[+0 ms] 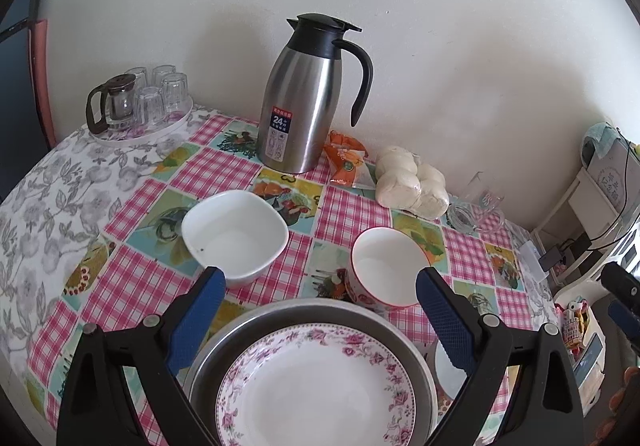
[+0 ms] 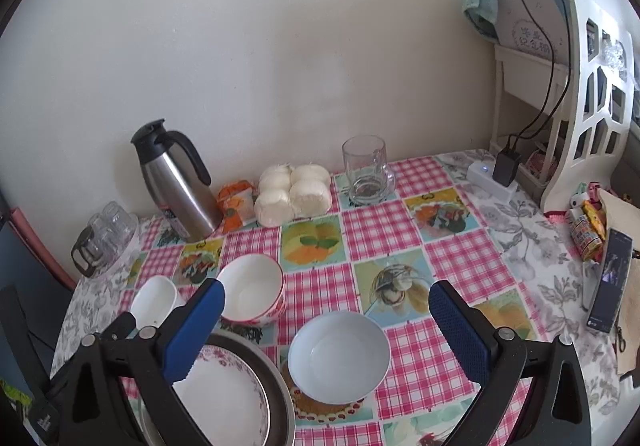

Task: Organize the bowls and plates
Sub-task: 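Move both grippers toward the red-rimmed strawberry-print bowl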

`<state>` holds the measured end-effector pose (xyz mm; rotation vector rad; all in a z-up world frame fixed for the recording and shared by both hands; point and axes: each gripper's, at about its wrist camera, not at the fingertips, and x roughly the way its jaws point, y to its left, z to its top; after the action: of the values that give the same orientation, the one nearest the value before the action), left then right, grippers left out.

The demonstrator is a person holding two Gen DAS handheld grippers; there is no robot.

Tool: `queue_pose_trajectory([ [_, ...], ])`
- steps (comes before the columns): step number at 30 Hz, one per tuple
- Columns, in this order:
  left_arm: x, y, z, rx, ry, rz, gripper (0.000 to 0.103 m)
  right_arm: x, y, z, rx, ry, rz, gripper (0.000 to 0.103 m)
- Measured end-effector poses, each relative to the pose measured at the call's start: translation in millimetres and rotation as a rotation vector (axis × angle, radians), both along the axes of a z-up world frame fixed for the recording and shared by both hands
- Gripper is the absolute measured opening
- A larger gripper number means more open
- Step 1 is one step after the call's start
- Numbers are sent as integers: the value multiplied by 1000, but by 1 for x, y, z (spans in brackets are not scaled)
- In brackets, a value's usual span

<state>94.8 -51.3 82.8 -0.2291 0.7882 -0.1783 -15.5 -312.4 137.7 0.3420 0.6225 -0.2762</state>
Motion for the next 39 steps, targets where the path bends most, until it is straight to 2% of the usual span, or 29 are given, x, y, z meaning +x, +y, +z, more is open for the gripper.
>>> queue_pose_trajectory([
  [5,18,-2,-11,-37,56,-12,96,17,5,-8,16,-12,-3,103],
  [13,42,-7,-26,-100,110,-42,96,56,20,-54,48,85,68,103],
  [20,61,-17,-46,-142,162,-93,94,85,21,-80,75,145,83,102],
  [21,63,-19,-48,-142,164,-99,92,88,21,-83,76,152,83,101],
  [23,67,-24,-54,-143,178,-116,80,95,20,-89,87,165,89,98],
  [27,75,-33,-64,-146,197,-145,78,110,20,-103,113,202,101,85],
  [29,79,-36,-69,-147,206,-153,78,117,22,-110,116,219,110,82],
  [30,81,-37,-71,-150,210,-156,76,120,23,-113,117,229,114,80],
  [32,85,-39,-75,-154,222,-166,66,126,23,-121,127,245,121,73],
  [34,89,-41,-80,-152,232,-169,65,132,21,-130,146,264,116,65],
  [39,97,-46,-88,-158,245,-178,56,144,19,-147,168,296,128,59],
])
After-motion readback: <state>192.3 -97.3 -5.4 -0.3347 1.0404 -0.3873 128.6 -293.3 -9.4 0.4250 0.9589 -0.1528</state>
